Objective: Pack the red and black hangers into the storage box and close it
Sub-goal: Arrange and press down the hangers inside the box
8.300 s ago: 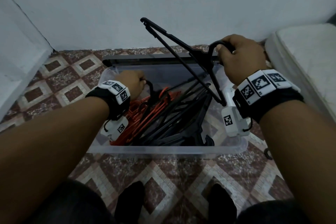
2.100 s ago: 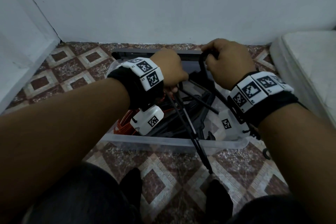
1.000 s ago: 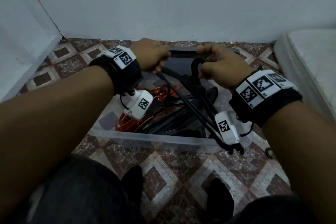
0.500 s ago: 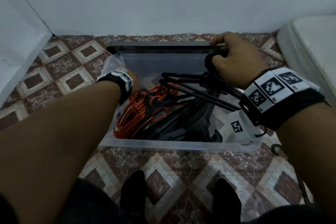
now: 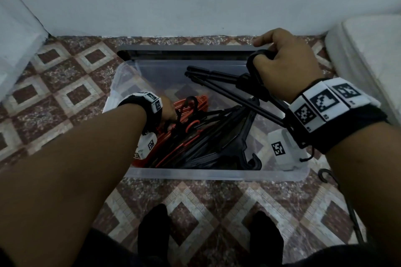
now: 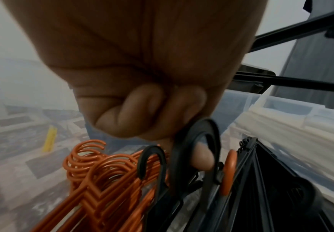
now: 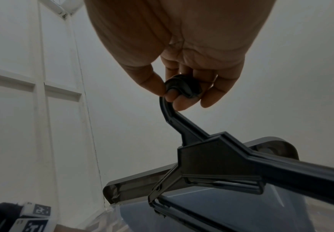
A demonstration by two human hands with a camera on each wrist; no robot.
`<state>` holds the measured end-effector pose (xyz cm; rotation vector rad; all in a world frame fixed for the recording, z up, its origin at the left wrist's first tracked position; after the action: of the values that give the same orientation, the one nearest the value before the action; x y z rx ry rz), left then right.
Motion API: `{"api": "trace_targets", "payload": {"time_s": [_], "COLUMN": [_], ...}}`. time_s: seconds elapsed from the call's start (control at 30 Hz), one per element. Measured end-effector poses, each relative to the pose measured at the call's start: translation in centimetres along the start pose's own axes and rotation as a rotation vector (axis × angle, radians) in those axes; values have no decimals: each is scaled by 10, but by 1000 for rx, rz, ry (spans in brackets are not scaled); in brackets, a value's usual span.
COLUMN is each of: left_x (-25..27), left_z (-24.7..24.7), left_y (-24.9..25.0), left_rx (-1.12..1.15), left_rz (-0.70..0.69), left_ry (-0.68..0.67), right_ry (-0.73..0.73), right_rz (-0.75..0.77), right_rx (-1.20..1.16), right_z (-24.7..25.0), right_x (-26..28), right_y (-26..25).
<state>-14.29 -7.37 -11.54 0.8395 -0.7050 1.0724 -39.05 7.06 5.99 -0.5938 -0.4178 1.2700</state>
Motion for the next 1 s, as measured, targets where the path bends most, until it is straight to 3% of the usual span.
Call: {"api": "trace_targets", "payload": {"time_s": [0.1,0.2,0.27,0.5,0.63,0.83,1.0], "left_x": [-5,-19,-33,-77,-88,-44,41], "left_z": [-8,6,13,34,24,19,48], "left_y": [5,15,23,59,68,80,85], "left_rx": [6,-302,-372,-502,-488,-532,-378], "left_rz": [19,29,-6,25,92,-59,-145], "left_ry": [-122,112,186,193,74,141,364], "right_ry": [8,17,21,94,108,115,129], "right_rz": [-3,-15,-24,-49,-54,-66,-43], "right_rx": [-1,-5,-17,-15,-13,10,-22], "right_z": [3,5,6,11,11,16,24], "right_x": [0,0,-1,-7,-10,-10,-2], "right_y": [3,7,9,19,22,23,17]}}
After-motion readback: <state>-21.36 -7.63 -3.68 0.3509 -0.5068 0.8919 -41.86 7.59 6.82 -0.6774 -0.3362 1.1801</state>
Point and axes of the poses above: each hand's wrist, its own x-axis away from the middle knuckle, its own z-axis out of the back of the hand, y = z × x, the point moved 3 cm from there along -x, towards the middle knuckle, and after that the axes turned 15 degrees about -y, right-handed, at the moved point
